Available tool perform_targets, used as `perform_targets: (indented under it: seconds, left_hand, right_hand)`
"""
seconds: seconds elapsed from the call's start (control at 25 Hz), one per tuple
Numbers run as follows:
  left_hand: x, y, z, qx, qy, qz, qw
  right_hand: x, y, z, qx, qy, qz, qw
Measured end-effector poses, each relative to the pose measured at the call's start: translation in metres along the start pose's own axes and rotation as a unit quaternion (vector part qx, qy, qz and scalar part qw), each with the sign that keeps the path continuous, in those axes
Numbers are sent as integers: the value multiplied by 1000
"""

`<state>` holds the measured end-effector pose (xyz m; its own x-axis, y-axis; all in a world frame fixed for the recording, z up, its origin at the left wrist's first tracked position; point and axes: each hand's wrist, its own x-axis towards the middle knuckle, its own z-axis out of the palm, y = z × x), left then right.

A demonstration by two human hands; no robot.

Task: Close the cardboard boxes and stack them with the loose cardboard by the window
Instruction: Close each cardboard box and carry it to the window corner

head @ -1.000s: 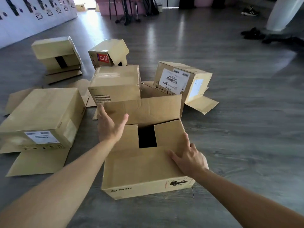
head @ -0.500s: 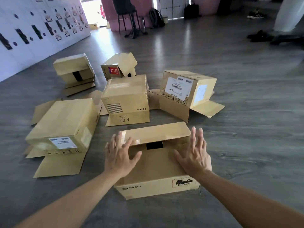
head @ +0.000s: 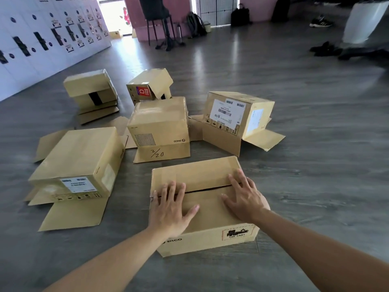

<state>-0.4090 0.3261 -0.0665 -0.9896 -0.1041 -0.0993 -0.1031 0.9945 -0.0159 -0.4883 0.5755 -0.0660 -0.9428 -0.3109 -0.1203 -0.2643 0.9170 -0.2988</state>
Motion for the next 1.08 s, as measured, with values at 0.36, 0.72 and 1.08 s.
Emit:
perform_targets:
  seconds: [0.36,0.72,1.08]
  left_hand:
    - [12,-17,-16,-115,-23,-208,971]
    - [22,-47,-12,-386,-92,-331,856]
    - [14,-44,-17,-482,-110,-345,798]
  right_hand:
    - [16,-5,-10,68,14,71,995]
    - [29,5,-12,249,-44,267,930]
    - [27,7,-16,273,-47,262,924]
